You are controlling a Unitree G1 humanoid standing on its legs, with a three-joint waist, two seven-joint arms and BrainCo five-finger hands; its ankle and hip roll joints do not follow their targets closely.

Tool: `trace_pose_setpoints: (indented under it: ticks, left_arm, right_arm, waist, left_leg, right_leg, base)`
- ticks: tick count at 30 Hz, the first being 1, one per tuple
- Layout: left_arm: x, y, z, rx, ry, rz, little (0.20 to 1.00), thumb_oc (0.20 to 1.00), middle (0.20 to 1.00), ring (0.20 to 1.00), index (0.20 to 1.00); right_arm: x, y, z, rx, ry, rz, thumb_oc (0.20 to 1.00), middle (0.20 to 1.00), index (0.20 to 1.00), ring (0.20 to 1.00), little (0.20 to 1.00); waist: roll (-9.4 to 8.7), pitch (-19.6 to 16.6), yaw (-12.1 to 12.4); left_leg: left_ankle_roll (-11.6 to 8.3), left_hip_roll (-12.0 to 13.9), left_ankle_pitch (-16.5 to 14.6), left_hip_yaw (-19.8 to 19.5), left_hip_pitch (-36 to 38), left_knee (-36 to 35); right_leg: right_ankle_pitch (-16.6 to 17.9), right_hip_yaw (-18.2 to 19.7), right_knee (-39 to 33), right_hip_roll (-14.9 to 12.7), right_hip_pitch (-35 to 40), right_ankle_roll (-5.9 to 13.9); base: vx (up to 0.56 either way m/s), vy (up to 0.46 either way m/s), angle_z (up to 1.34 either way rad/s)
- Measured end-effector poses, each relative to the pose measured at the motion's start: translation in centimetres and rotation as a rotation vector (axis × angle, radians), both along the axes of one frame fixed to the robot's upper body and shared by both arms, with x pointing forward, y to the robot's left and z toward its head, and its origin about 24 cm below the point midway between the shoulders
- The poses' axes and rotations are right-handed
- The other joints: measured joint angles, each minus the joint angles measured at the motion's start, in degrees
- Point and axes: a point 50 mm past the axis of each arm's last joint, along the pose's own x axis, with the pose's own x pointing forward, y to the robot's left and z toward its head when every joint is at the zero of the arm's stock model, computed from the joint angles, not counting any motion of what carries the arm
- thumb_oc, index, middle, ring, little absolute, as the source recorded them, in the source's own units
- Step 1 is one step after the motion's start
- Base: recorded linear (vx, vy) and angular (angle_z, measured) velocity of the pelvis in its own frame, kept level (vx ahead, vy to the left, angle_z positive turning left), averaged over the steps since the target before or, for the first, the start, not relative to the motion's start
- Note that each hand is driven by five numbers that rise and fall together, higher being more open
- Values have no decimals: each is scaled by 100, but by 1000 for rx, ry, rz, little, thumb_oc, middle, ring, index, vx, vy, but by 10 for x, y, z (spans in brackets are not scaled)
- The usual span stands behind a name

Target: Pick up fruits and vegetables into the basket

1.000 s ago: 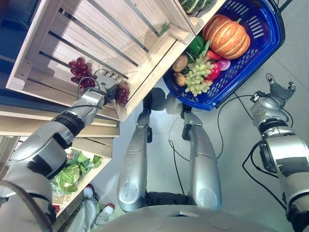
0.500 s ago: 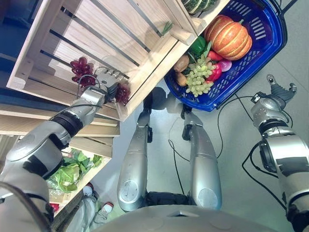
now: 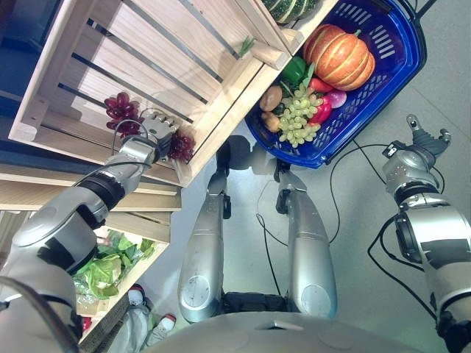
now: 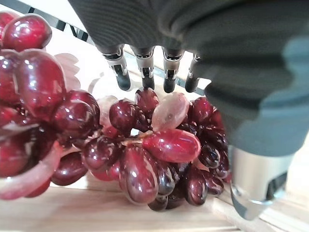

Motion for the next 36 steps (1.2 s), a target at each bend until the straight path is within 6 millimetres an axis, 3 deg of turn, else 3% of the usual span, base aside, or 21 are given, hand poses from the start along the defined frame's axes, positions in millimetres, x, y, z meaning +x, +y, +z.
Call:
trace_pose_setpoints:
  ticks: [8,9,10,11,13,15,36]
  left_arm:
    - [1,-1,-5,-34,46,9,1000,1000,1000,1000,1000]
    - [2,-2,-5,-40,55,15,827,827,827,827,827]
    - [2,-2,-5,-45,59,19,705,705,705,705,705]
    - [3,-3,-5,-49,65,24,705,705,705,705,705]
    - [5,-3,-3,-86,72,50,385,385,385,385,385]
    - [10,-2,2,-119,77,84,222,222,222,222,222]
    - [10,7,-7,-154,141,140,200,200,200,200,200]
  right_arm:
    - [2,1,3,3,-2,6,1000,1000,1000,1000,1000]
    - [3,1,3,3,-2,7,1000,1000,1000,1000,1000]
    - [3,2,4,3,-3,8,1000,1000,1000,1000,1000]
    - [3,2,4,3,-3,8,1000,1000,1000,1000,1000]
    - [3,2,4,3,-3,8,1000,1000,1000,1000,1000]
    - [4,2,5,2,-6,11,1000,1000,1000,1000,1000]
    - [7,5,8,-12,-1,24,1000,1000,1000,1000,1000]
  waist:
    - [4,-2,-18]
    - [4,-2,-16]
    - [4,-2,-20]
    - [4,-2,-25]
    - [3,-3,-39]
    - [3,-3,-54]
    - [4,-4,-184]
  left_leg:
    - [1,0,-17,26,0,3]
    - [1,0,-19,29,0,3]
    - [1,0,-18,30,-2,3]
    - [2,0,-21,31,-2,4]
    - [1,0,-23,36,-9,5]
    - [10,0,-32,81,-7,5]
    - [27,12,-106,213,25,96]
  right_leg:
    - [0,38,-6,8,-14,0]
    - [0,42,-6,9,-16,0]
    - [0,43,-6,10,-18,0]
    - [0,47,-6,11,-18,0]
    - [0,57,-6,12,-31,0]
    - [0,102,0,14,-50,0]
    - [18,226,19,37,-54,12]
  base:
    - [1,1,0]
    - [0,0,0]
    - [0,0,0]
    - [0,0,0]
    - [1,15,-2]
    - [2,28,-6]
    - [-4,10,-2]
